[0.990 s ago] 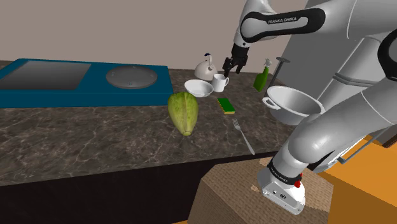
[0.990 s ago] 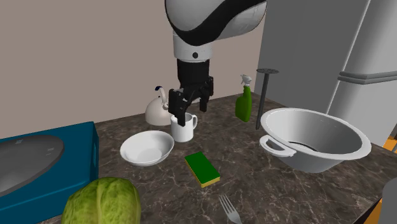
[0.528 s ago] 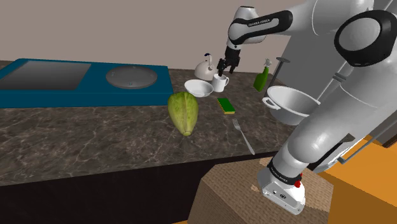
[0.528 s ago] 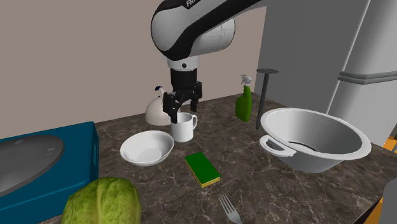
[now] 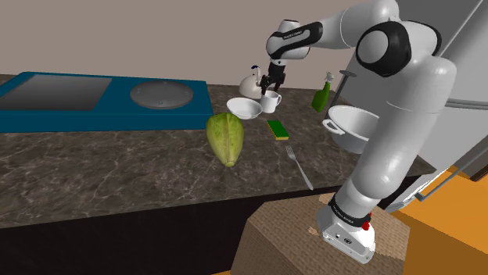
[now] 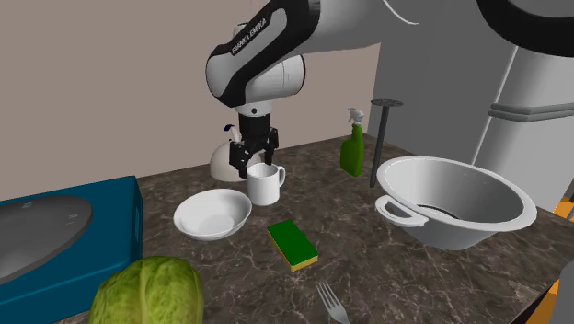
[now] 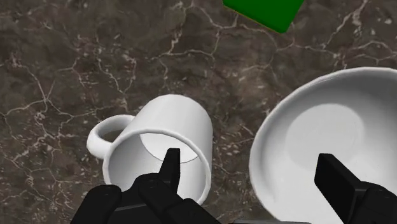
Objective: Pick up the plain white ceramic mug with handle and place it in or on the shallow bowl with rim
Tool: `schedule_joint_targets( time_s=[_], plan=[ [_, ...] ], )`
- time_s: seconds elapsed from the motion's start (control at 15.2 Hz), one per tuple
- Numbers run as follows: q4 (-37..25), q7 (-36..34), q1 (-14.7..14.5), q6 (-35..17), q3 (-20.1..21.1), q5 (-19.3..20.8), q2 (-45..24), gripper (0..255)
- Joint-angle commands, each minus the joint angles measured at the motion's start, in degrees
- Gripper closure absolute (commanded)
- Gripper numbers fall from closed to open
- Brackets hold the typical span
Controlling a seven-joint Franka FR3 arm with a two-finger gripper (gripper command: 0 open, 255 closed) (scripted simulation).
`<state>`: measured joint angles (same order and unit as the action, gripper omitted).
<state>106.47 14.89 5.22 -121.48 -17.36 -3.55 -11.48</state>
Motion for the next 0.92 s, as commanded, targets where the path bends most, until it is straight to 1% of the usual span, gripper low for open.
schedule_joint_targets(
  time_s=[0.0,0.13,0.2,0.66,0.86],
  plan=[
    [-4.40,1.95,1.25,0.03,-0.07,-2.01,-4.72,0],
    [-9.40,3.47,2.66,0.58,0.17,-3.82,-9.52,0],
    [-10.76,3.82,3.08,0.78,0.28,-4.24,-10.77,0],
    [-8.95,4.41,3.40,-3.47,0.77,-5.19,-13.30,0],
    [-8.83,4.46,3.43,-3.81,0.81,-5.27,-13.53,0]
  ],
)
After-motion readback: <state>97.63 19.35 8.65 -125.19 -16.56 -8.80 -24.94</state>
